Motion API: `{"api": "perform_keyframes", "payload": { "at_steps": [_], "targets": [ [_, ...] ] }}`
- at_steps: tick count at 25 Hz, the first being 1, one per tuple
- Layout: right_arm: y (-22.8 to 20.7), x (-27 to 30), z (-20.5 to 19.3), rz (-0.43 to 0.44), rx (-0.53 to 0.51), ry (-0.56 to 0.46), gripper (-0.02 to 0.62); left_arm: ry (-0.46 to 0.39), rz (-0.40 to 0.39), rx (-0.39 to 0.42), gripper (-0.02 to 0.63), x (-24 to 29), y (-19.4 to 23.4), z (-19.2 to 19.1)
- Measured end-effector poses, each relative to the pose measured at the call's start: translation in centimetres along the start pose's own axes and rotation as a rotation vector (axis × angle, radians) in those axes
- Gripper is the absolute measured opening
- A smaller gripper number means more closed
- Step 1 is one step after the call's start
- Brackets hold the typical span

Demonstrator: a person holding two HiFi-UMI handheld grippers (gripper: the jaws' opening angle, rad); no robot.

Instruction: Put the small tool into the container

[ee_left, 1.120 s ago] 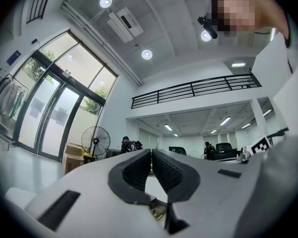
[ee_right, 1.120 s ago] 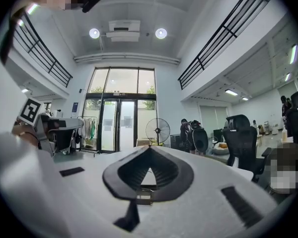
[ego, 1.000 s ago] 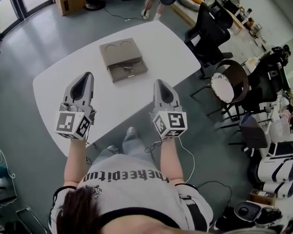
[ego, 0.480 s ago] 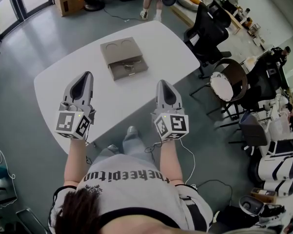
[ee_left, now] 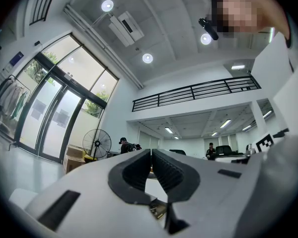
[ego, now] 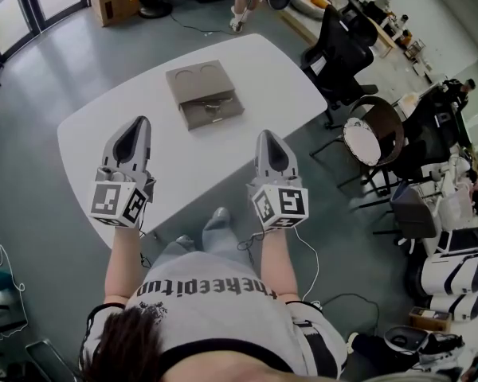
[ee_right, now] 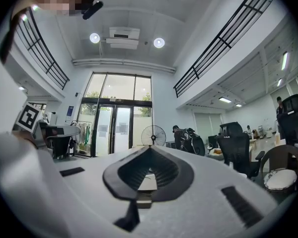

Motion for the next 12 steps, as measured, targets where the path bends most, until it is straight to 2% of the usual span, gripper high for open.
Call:
{"api": "perform_keyframes", "payload": {
  "at_steps": [5, 12],
  "targets": [
    [0.43, -0.18, 0.15, 0.001, -0.005, -0.002, 0.002, -0.041, 0.007, 0.015, 0.012, -0.45, 0.67, -0.47],
    [0.55, -0.43, 0.51, -0.005, -0.008, -0.003, 0.002, -0.033, 0.015, 0.007, 0.012, -0.71, 0.51, 0.02]
  ]
}}
Point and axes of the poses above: the fingertips, and each gripper's own axes: x forward along the fingers, y to its left, z out of its top, the point moved 10 cm from there along -x, backward along the fingers, and after that the axes turned 9 degrees about -z, right-handed, at the moved point
